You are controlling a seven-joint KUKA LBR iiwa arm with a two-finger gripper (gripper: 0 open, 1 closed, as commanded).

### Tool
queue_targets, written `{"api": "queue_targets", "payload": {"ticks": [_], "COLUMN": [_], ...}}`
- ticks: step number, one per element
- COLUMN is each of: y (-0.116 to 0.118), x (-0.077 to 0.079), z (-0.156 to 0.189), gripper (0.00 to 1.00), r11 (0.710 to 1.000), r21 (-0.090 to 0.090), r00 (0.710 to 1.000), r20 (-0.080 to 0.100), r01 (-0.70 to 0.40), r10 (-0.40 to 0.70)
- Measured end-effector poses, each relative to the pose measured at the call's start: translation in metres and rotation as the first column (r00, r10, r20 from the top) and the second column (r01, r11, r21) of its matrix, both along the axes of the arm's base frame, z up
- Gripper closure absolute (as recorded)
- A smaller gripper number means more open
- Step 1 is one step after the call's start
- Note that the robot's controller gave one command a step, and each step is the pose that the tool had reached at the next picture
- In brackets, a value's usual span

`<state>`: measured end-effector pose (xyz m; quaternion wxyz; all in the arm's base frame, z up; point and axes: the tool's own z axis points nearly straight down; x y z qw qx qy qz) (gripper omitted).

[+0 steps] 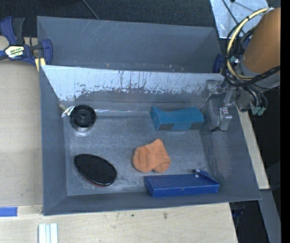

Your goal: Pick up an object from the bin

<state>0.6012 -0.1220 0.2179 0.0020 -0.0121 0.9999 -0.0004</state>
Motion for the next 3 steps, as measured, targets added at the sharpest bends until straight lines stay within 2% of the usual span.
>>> {"api": "queue_targets", "payload": {"ticks": [1,2,3], "y": [0.013,0.016,0.028], "x": [0.014,0.023,0.019], "z": [-0.039,-0.106,-0.145], "gripper": [0.00,0.00,1.00], "r11": [0.997,0.997,1.000], "r21": [-0.002,0.000,-0.001], "r00": [0.997,0.997,1.000], "r20": [0.006,0.004,0.002], "r01": [-0.073,-0.082,-0.028], "r10": [0.073,0.082,0.028]}}
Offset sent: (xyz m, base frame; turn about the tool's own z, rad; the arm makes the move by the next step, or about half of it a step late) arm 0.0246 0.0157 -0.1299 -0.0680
